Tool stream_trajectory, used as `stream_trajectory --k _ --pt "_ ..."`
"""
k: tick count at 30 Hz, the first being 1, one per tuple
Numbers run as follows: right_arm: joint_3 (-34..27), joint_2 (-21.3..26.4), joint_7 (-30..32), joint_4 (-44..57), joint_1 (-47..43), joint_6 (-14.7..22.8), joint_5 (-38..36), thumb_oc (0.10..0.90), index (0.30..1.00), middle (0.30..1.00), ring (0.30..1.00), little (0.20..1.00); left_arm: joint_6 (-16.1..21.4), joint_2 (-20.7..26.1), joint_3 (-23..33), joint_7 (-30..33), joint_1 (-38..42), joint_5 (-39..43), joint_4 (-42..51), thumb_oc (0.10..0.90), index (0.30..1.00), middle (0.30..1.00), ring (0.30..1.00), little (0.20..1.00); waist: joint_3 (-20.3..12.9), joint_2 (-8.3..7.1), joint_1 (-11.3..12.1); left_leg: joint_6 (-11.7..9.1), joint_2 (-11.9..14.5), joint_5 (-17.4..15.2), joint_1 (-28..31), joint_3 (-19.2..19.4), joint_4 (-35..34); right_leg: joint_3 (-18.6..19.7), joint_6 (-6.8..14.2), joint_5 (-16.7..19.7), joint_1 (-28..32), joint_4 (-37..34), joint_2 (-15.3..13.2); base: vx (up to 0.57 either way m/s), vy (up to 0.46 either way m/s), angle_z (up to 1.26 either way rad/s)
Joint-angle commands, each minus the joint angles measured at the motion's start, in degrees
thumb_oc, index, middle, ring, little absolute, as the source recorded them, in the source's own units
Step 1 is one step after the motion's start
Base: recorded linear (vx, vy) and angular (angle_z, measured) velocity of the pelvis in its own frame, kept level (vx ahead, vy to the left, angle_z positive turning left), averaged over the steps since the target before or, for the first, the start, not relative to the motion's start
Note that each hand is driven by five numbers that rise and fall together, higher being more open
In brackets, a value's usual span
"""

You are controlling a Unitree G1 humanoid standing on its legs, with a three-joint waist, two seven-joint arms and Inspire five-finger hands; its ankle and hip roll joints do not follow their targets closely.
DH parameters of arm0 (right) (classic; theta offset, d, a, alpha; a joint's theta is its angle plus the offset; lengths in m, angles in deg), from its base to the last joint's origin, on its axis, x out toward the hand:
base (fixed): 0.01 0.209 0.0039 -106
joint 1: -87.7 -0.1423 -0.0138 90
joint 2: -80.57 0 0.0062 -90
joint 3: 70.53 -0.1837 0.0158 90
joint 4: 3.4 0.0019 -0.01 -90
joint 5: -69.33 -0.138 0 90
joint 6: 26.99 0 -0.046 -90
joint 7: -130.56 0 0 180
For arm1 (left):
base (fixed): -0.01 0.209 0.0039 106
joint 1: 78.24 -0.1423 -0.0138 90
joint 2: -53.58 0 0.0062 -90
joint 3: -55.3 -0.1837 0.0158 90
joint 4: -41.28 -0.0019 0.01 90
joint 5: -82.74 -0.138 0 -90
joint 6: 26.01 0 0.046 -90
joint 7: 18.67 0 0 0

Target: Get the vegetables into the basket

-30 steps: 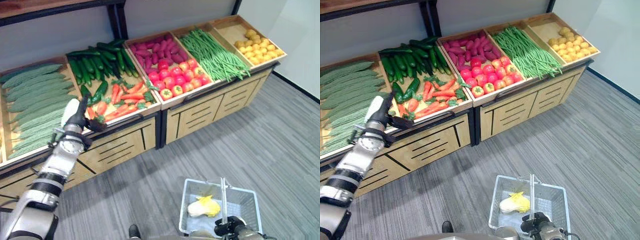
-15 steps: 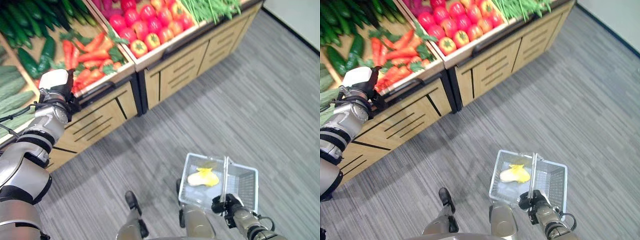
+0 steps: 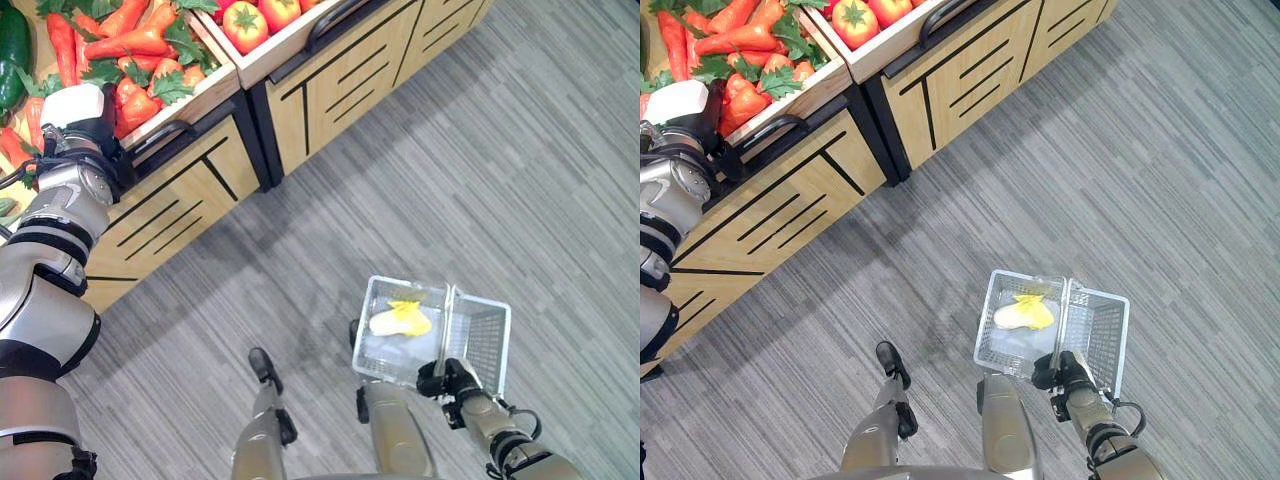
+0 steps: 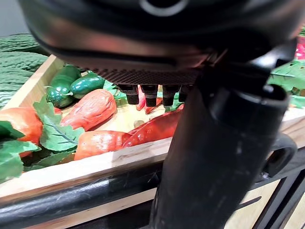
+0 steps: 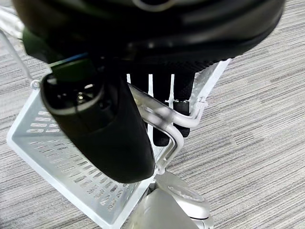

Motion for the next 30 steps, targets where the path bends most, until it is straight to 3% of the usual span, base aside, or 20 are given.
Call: stream_trajectory --k 1,11,16,20,30 --pt "4.98 1.62 -1.84 -5.72 4.25 -4.19 2.73 0.4 0.3 0.3 0.3 0.3 0.67 7.97 4.52 4.94 9.43 1.7 -0.58 0.9 1.0 1.0 1.0 1.0 -4.15 1.13 -0.3 -4.24 -0.96 -5.43 6.44 -2.91 0.04 -1.9 4.37 4.23 -0.23 -1.15 -0.29 0.08 0.029 0.02" --pt "5.01 2.74 -2.67 -5.65 4.1 -5.4 5.04 0.4 0.3 0.3 0.3 0.3 1.71 8.86 8.23 3.07 5.25 6.97 5.5 0.9 1.0 1.0 1.0 1.0 -5.98 2.22 0.59 -3.77 -1.75 -6.39 10.22 -3.24 0.04 -2.41 4.39 3.26 4.33 -1.39 -0.88 0.04 0.017 0.01" --pt "3.7 3.59 -3.39 -5.85 4.42 -6.69 6.86 0.4 0.3 0.3 0.3 0.3 2.81 11.12 11.33 1.09 -0.15 10.29 18.1 0.9 1.0 1.0 1.0 1.0 -5.44 2.93 1.89 -3.27 -2.5 -6.66 11.41 -4.06 0.04 -3.06 4.36 2.81 6.02 -1.44 -1.53 0.0 0.03 0.04" --pt "3.37 3.7 -3.54 -6.0 4.6 -6.72 7.33 0.4 0.3 0.3 0.3 0.3 2.63 12.71 11.76 1.91 -0.35 9.3 20.94 0.9 1.0 1.0 1.0 1.0 -4.94 3.12 2.28 -3.14 -2.61 -6.57 11.55 -4.31 0.04 -3.3 4.41 2.73 6.48 -1.51 -1.79 -0.03 0.023 0.09" --pt "6.44 3.39 -3.28 -6.36 4.86 -5.68 6.73 0.4 0.3 0.3 0.3 0.3 0.36 9.94 0.1 1.65 16.82 4.69 -2.1 0.9 1.0 1.0 1.0 1.0 -3.41 2.06 0.9 -2.82 -2.71 -5.15 6.62 -4.01 0.04 -2.81 4.71 5.29 1.03 -1.52 -1.31 -0.07 0.016 0.0"
